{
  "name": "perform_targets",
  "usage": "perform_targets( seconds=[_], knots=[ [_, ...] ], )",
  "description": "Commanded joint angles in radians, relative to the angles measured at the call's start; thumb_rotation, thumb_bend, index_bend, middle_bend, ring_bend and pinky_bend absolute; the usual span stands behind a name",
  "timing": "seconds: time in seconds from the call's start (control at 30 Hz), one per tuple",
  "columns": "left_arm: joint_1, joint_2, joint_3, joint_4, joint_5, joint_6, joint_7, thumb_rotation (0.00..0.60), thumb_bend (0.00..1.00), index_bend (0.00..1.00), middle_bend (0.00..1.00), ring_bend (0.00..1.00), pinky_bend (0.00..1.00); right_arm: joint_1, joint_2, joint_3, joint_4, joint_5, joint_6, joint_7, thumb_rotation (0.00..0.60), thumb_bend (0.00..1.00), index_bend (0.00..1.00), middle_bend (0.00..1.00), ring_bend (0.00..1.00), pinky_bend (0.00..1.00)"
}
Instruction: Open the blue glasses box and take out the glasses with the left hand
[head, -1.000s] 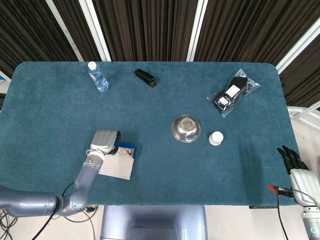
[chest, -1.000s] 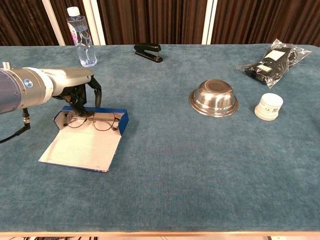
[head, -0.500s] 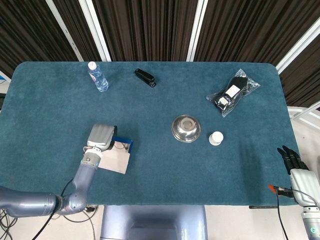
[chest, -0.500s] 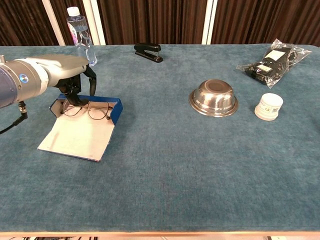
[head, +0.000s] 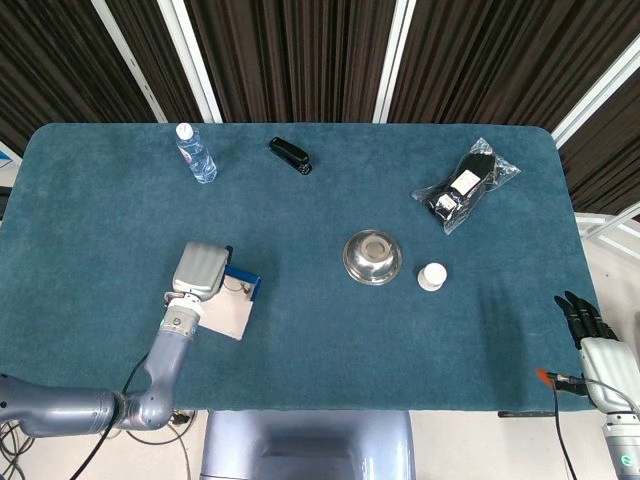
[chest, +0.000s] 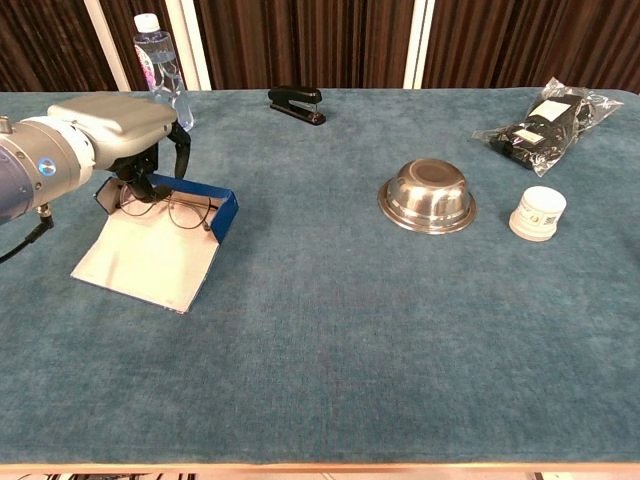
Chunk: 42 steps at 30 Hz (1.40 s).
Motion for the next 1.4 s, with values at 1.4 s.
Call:
perform_targets(
  seconds=[1.4],
  knots=[
    [0.099, -0.028, -0.068, 0.102, 0.102, -0.032, 0.028, 0.600, 0.20, 0.25, 1.00, 0.94, 0.95, 0.001, 0.001, 0.000, -0.001, 0.003, -0.004, -0.003, 0.600, 0.11, 0.00, 0.00, 0.00, 0.21]
  ],
)
